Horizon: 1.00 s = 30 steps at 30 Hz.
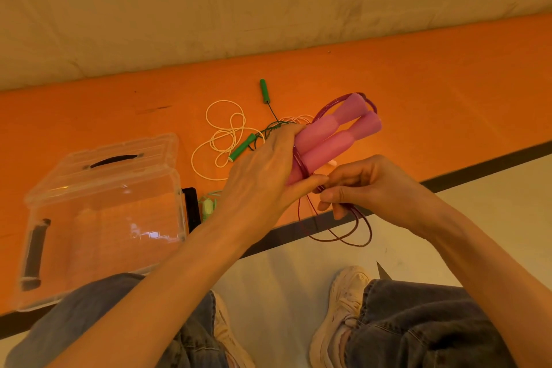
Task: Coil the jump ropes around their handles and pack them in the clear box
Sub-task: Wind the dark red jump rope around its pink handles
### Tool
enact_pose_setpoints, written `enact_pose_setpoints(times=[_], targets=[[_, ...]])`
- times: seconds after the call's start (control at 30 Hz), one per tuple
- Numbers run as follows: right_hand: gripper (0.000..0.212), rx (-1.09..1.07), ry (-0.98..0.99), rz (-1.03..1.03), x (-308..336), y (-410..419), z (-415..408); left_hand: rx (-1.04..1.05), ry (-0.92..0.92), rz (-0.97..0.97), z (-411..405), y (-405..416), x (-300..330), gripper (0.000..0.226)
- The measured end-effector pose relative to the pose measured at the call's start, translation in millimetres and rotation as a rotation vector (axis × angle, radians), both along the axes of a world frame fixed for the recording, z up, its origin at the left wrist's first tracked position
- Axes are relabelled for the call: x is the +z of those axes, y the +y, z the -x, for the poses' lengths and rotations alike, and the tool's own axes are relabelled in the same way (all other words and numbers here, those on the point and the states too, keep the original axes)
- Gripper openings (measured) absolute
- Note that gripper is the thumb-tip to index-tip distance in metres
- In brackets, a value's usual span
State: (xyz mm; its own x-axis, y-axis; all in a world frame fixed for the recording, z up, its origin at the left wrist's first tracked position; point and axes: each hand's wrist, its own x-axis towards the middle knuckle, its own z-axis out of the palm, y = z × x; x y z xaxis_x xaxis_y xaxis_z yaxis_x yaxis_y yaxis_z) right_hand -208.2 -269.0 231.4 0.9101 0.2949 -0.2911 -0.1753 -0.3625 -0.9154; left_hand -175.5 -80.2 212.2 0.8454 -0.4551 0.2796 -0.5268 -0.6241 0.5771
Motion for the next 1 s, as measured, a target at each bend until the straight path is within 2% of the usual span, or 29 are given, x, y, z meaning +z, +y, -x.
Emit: enact_pose_setpoints(times=[0.13,0.3,0.67,0.8,0.9,1.0], targets=[[0.018,-0.032,0.064,0.006,2,0,1,-0.009,0.002,0.005,-2,1,1,0.071],[0.016,-0.073,0.103,0.068,7,-7,3,-0.008,-0.041,-0.136,-7,5,-1,0.083],[0.024,-0.041,0.240,-0.098,12,4,6,0.029,-0.110,-0.342,-4,0,-2,0.086],[0.026,-0.062,0.274,-0.182,9,11,6,0.072,-0.118,-0.307,-3,-2,-7,0.082],[0.028,-0.101,0.252,-0.202,11,14,7,0.121,-0.111,-0.290,-2,-4,-9,0.083],[0.024,-0.125,0.159,-0.104,20,17,9,0.174,-0.115,-0.313,-4,-2,-5,0.083]])
